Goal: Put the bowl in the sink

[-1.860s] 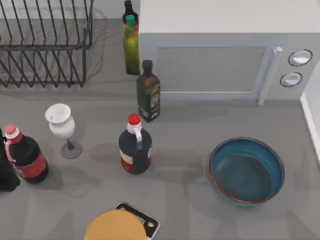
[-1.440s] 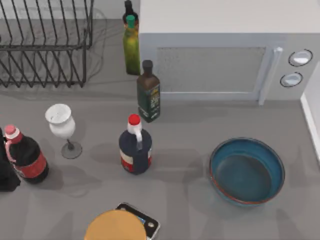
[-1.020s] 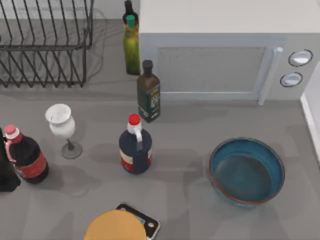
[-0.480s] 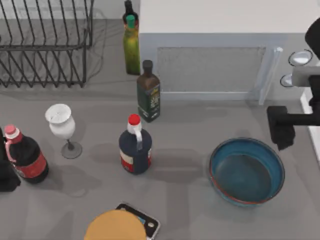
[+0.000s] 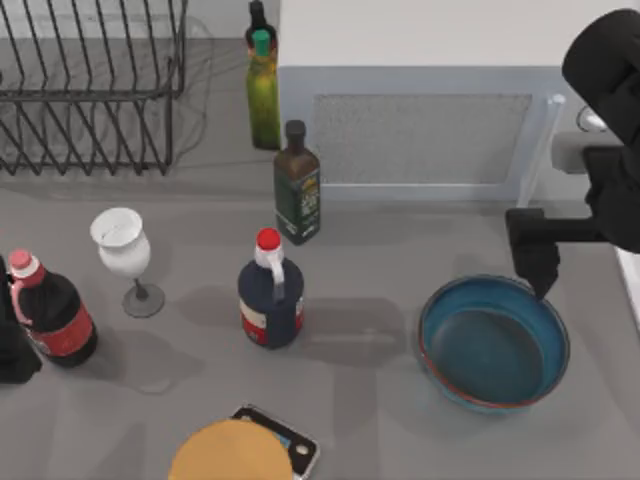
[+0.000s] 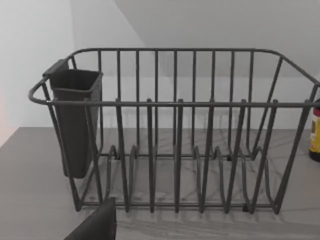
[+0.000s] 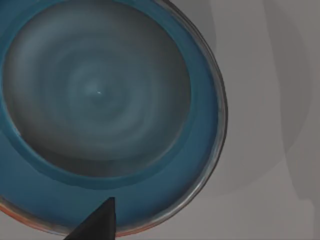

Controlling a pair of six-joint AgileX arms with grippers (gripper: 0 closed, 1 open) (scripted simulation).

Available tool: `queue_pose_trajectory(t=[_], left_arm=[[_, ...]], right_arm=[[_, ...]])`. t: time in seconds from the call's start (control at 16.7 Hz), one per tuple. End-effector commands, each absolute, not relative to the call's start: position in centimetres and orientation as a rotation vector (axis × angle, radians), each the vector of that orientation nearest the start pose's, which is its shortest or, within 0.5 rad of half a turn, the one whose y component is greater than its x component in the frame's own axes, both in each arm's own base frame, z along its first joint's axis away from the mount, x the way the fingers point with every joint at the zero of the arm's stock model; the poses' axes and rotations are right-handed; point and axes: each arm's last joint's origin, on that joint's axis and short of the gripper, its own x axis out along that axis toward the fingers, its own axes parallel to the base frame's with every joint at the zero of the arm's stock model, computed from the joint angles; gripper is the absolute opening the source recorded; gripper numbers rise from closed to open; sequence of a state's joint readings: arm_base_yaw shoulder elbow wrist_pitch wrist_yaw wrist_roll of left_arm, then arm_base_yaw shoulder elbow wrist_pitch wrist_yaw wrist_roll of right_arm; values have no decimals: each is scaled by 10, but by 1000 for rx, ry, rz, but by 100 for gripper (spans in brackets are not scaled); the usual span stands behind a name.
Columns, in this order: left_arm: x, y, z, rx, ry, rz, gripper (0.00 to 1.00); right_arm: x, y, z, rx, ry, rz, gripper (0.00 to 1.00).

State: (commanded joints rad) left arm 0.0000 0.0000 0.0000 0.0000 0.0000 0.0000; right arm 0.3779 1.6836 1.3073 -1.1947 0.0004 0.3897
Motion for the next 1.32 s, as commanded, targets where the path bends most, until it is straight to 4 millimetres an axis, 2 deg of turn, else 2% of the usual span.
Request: queue_pose_trajectory(t=[0.12,0.24,0.6,0.72,1.02,1.32], left_arm=[[106,-1,160,0,0,0,100],[106,-1,160,0,0,0,100],[106,-1,160,0,0,0,100],[106,-1,160,0,0,0,100],[106,-1,160,0,0,0,100],[106,-1,160,0,0,0,100]], right_arm=[[283,114,228,11,1569,-10,100],[284,114,217,7,1575,-10,100],[287,116,149,11,1559,-4,100],[284,115,133,9,1567,-7,100],[283,115,129,8,1571,-8,100],[283,115,129,8,1571,-8,62]])
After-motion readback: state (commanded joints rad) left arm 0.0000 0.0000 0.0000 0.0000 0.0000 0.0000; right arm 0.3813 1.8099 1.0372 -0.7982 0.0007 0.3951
